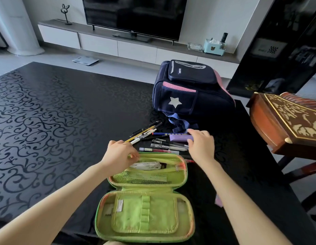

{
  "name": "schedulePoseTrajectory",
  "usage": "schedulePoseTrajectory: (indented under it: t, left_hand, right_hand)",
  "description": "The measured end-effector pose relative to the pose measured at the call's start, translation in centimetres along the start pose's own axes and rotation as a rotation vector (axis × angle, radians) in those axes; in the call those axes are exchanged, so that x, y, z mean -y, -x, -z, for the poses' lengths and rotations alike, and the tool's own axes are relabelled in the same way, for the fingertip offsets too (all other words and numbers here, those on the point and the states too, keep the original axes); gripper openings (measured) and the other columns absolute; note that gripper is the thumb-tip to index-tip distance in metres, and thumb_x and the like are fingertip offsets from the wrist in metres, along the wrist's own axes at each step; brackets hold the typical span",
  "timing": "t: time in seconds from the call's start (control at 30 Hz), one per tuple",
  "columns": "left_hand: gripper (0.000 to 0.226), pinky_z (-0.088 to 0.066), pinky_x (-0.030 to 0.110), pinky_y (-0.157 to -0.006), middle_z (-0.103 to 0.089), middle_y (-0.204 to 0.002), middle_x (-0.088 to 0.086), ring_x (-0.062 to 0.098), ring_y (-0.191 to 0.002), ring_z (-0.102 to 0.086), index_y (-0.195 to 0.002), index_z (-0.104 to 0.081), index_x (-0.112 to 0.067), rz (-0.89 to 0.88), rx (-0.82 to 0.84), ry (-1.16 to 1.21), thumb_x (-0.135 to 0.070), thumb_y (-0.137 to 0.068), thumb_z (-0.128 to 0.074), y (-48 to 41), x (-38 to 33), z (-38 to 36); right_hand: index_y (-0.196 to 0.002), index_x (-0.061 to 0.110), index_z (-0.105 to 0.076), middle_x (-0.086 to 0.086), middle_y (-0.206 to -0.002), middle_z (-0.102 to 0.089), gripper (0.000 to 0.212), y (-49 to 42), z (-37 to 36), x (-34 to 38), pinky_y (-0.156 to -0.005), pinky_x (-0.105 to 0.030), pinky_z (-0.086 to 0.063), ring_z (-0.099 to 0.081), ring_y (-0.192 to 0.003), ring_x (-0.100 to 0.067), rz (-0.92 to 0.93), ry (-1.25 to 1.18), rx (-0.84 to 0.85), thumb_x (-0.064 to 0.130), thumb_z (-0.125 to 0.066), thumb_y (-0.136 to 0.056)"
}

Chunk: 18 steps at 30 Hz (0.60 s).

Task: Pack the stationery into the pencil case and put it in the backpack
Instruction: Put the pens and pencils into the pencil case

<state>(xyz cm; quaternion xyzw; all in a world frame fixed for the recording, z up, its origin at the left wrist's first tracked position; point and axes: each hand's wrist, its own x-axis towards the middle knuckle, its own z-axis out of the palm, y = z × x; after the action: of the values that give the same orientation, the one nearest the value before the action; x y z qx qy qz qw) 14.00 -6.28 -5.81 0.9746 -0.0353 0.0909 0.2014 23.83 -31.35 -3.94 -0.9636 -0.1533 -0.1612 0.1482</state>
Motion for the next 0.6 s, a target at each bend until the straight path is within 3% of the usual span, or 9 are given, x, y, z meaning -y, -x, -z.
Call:
schedulePoseTrajectory:
  t: [0.07, 0.13, 0.23, 0.33, 0.47, 0.6]
  left_hand:
    - [0.005, -0.020, 0.028, -0.074, -0.058, -0.076, -0.018, 0.009, -0.079, -0.044, -0.082, -0.072, -0.031, -0.036, -0.033, -0.001, -0.032, -0.081, -0.067, 0.1, 0.0, -0.3]
    - [0.003, -0.025, 0.030, -0.073, -0.061, -0.072, -0.017, 0.013, -0.074, -0.050, -0.078, -0.070, -0.031, -0.078, -0.060, -0.036, -0.029, -0.079, -0.070, 0.2, 0.1, -0.4]
    - [0.013, -0.031, 0.030, -0.073, -0.061, -0.068, -0.015, 0.016, -0.070, -0.052, -0.076, -0.065, -0.032, -0.143, -0.094, -0.095, -0.025, -0.074, -0.075, 0.4, 0.2, -0.5]
    - [0.021, -0.027, 0.029, -0.076, -0.057, -0.070, -0.011, 0.017, -0.070, -0.050, -0.070, -0.064, -0.033, -0.170, -0.072, -0.145, -0.022, -0.066, -0.080, 1.2, -0.1, -0.4]
    - [0.021, -0.027, 0.032, -0.074, -0.057, -0.071, -0.010, 0.018, -0.072, -0.052, -0.067, -0.069, -0.038, -0.134, -0.019, -0.189, -0.044, -0.055, -0.084, 2.4, -0.6, -0.2]
    - [0.033, -0.026, 0.035, -0.075, -0.058, -0.073, -0.007, 0.022, -0.073, -0.053, -0.074, -0.072, -0.038, -0.091, -0.004, -0.247, -0.057, -0.049, -0.080, 2.7, -0.9, 0.5]
  right_hand:
    - [-0.134, 0.014, -0.040, -0.004, -0.131, -0.055, 0.047, -1.9, -1.1, -2.5, -0.093, -0.039, -0.039, -0.047, -0.120, -0.027, -0.073, 0.264, 0.251, 0.023, -0.055, -0.090]
    - [-0.141, 0.014, -0.029, -0.004, -0.137, -0.050, 0.057, -2.7, -2.6, -3.9, -0.098, -0.038, -0.036, -0.045, -0.124, -0.026, -0.053, 0.336, 0.345, 0.026, -0.054, -0.091]
    - [-0.134, 0.015, -0.038, -0.004, -0.126, -0.058, 0.046, -3.3, -3.5, -4.4, -0.096, -0.037, -0.035, -0.050, -0.115, -0.025, 0.011, 0.422, 0.273, 0.027, -0.052, -0.092]
    - [-0.120, 0.017, -0.054, -0.002, -0.115, -0.061, 0.032, -2.3, -2.6, -4.8, -0.090, -0.036, -0.036, -0.050, -0.107, -0.025, 0.077, 0.436, 0.222, 0.032, -0.053, -0.092]
    - [-0.114, 0.013, -0.062, -0.007, -0.102, -0.067, 0.031, 0.2, 0.3, -4.3, -0.077, -0.039, -0.042, -0.057, -0.095, -0.030, 0.053, 0.226, 0.040, 0.026, -0.064, -0.085]
    - [-0.096, 0.017, -0.070, 0.001, -0.085, -0.066, 0.037, 3.2, 2.7, -0.2, -0.070, -0.033, -0.039, -0.057, -0.079, -0.025, 0.298, 0.001, -0.065, 0.026, -0.083, -0.063]
